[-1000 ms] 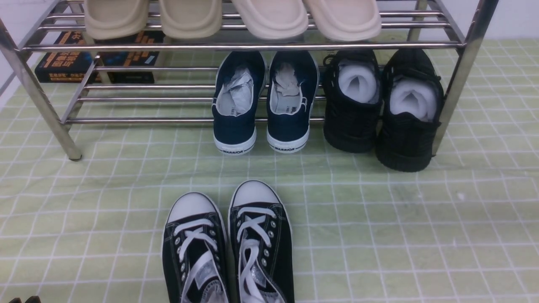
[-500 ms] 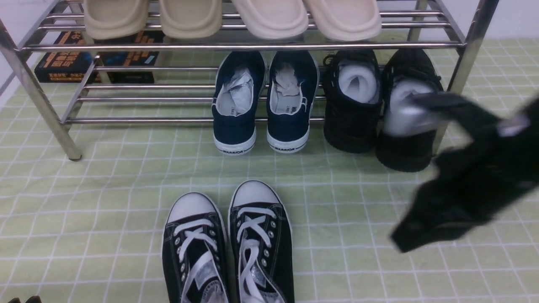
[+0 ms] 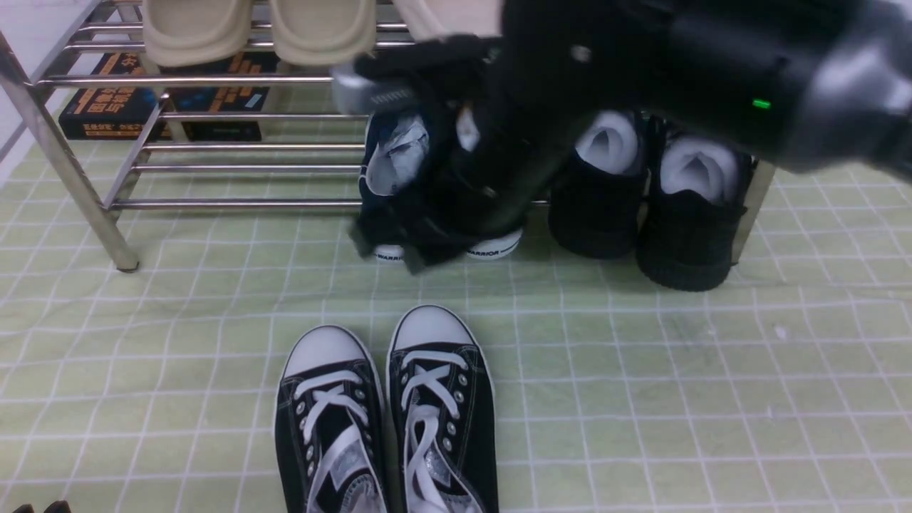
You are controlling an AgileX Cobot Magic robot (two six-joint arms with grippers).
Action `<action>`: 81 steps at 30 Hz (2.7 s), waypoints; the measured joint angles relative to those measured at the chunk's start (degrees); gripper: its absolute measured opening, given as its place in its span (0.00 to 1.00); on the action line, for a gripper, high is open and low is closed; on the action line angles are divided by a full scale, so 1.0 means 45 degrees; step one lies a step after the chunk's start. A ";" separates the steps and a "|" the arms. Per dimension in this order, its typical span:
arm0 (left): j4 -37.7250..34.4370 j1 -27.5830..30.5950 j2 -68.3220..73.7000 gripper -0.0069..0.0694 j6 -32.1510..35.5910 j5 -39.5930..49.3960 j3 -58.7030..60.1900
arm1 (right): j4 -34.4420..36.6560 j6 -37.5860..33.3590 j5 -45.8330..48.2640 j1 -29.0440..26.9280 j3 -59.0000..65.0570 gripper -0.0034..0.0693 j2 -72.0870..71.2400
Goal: Take the shoes off the shelf with your hand from the green coffee tablecloth.
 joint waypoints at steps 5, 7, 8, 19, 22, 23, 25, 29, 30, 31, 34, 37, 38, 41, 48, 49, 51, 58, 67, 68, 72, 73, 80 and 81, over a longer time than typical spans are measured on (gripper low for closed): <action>0.0000 0.0000 0.0000 0.35 -0.0010 -0.0012 0.0000 | -0.0530 -0.0022 -0.0285 0.0000 -0.3134 0.72 0.2320; 0.0000 0.0000 0.0000 0.35 -0.0010 -0.0012 0.0000 | -0.0835 -0.0131 -0.0416 0.0000 -0.4134 0.76 0.3121; 0.0000 0.0000 0.0000 0.35 -0.0010 -0.0012 0.0000 | -0.1056 -0.0188 -0.0513 0.0000 -0.4558 0.77 0.3477; 0.0010 0.0000 0.0000 0.35 -0.0010 -0.0012 0.0000 | -0.2555 -0.0232 -0.2166 -0.0210 -0.5645 0.79 0.5329; 0.0010 0.0000 0.0000 0.35 -0.0010 -0.0012 0.0000 | -0.2683 -0.0241 -0.2691 -0.0268 -0.5645 0.79 0.5687; 0.0010 0.0000 0.0000 0.35 -0.0010 -0.0012 0.0000 | -0.2794 -0.0241 -0.2925 -0.0298 -0.5645 0.78 0.5908; 0.0010 0.0000 0.0000 0.35 -0.0010 -0.0012 0.0000 | -0.2904 -0.0241 -0.3018 -0.0360 -0.5645 0.75 0.6106; 0.0010 0.0000 0.0000 0.35 -0.0010 -0.0012 0.0000 | -0.3240 -0.0246 -0.3024 -0.0390 -0.5645 0.55 0.6262; 0.0010 0.0000 0.0000 0.35 -0.0010 -0.0012 0.0000 | -0.3382 -0.0280 -0.3025 -0.0400 -0.5645 0.47 0.6262; 0.0015 0.0000 0.0000 0.35 -0.0010 -0.0012 0.0000 | -0.3466 -0.0327 -0.2970 -0.0414 -0.5645 0.37 0.6224; 0.0015 0.0000 0.0000 0.35 -0.0010 -0.0012 0.0000 | -0.3232 -0.1014 -0.2666 -0.0414 -0.5645 0.13 0.6031; 0.0015 0.0000 0.0000 0.36 -0.0010 -0.0012 0.0000 | -0.2585 -0.1800 -0.1953 -0.0403 -0.5605 0.13 0.5685; 0.0015 0.0000 0.0000 0.36 -0.0010 -0.0012 0.0000 | -0.2279 -0.2082 -0.1624 -0.0403 -0.5588 0.13 0.5518; 0.0015 0.0000 0.0000 0.37 -0.0010 -0.0012 0.0000 | -0.1341 -0.3099 -0.0563 -0.0403 -0.5579 0.13 0.4936; 0.0026 0.0000 0.0000 0.37 -0.0010 -0.0012 0.0000 | 0.0572 -0.6084 0.1739 -0.0221 -0.5590 0.13 0.3651; 0.0026 0.0000 0.0000 0.38 -0.0010 -0.0012 0.0000 | 0.0613 -0.6151 0.1809 -0.0187 -0.5590 0.13 0.3575; 0.0026 0.0000 0.0000 0.38 -0.0010 -0.0012 0.0000 | 0.1009 -0.6636 0.2356 -0.0031 -0.5590 0.13 0.3225; 0.0026 0.0000 -0.0010 0.40 -0.0010 -0.0012 0.0000 | 0.1472 -0.6328 0.2361 0.0705 -0.5575 0.13 0.1676; 0.0026 0.0000 -0.0010 0.40 -0.0010 -0.0012 0.0000 | 0.1008 -0.4998 0.2347 0.1796 -0.2454 0.13 -0.2018; 0.0026 0.0000 -0.0010 0.40 -0.0010 -0.0012 0.0000 | 0.0981 -0.4958 0.2347 0.1817 -0.2157 0.13 -0.2126; 0.0026 0.0000 -0.0010 0.40 -0.0010 -0.0012 0.0000 | 0.0370 -0.4158 0.2347 0.2085 0.0740 0.13 -0.4052; 0.0026 0.0000 -0.0010 0.40 -0.0010 -0.0012 0.0000 | 0.0208 -0.3780 0.2347 0.2118 0.1897 0.13 -0.4668; 0.0030 0.0000 -0.0010 0.40 -0.0010 -0.0012 0.0000 | -0.0300 -0.2173 0.1722 0.2128 0.6982 0.13 -0.6726; 0.0030 0.0000 -0.0010 0.40 -0.0010 -0.0012 0.0000 | -0.0426 -0.1934 0.1340 0.2128 0.7666 0.13 -0.6827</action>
